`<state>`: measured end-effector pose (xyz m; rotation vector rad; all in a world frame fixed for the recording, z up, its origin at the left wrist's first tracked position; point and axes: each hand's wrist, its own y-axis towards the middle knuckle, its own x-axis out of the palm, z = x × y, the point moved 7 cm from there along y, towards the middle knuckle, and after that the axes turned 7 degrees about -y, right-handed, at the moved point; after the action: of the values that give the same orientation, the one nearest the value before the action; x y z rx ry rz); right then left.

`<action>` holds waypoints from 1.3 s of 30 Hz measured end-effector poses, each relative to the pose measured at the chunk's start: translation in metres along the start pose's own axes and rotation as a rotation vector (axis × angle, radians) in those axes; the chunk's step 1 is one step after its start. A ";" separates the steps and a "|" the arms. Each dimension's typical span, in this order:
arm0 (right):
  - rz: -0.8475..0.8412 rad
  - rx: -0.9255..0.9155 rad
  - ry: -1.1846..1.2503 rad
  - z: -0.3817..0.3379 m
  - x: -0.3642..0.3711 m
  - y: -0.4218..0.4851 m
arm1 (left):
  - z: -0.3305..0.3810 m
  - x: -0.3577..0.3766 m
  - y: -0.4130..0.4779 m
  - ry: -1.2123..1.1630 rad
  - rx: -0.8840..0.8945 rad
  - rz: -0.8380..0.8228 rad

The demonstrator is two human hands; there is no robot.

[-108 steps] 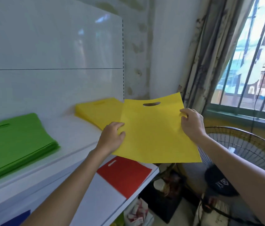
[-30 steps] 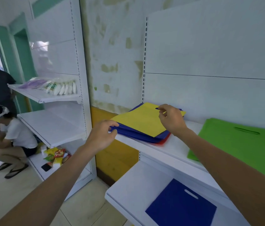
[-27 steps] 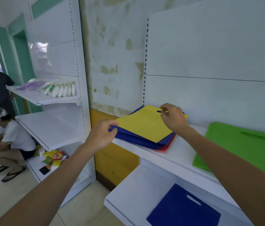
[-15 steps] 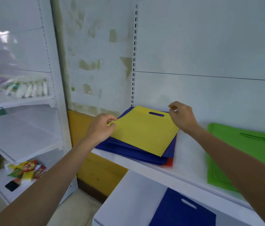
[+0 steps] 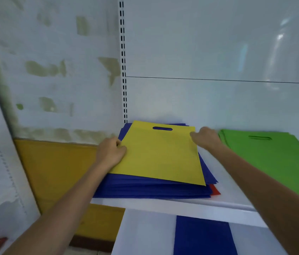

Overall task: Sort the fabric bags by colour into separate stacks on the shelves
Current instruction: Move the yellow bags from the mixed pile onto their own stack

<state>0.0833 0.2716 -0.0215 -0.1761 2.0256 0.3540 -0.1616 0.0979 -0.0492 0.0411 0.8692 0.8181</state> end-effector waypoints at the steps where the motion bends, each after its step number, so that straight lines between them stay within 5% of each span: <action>1: -0.031 0.033 -0.021 0.001 0.017 -0.005 | -0.003 0.001 0.000 -0.033 -0.006 0.013; 10: 0.375 0.016 -0.144 -0.010 0.021 -0.029 | -0.002 0.000 0.002 -0.023 0.112 0.086; 16: 0.513 -0.102 -0.071 -0.016 0.012 -0.037 | -0.015 0.001 0.003 -0.096 -0.015 0.082; 24: 0.484 -0.188 0.086 -0.034 0.000 -0.048 | 0.019 -0.026 -0.012 0.059 0.325 0.253; 28: 0.604 -0.270 0.098 -0.039 -0.047 -0.063 | 0.032 -0.038 -0.010 0.018 0.371 0.223; 39: 0.624 0.051 -0.056 0.171 -0.174 -0.131 | 0.223 0.071 -0.084 -0.236 0.604 -0.129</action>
<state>0.3439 0.1985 0.0368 0.5044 1.9951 0.6824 0.0713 0.1484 0.0229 0.5954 0.8570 0.3974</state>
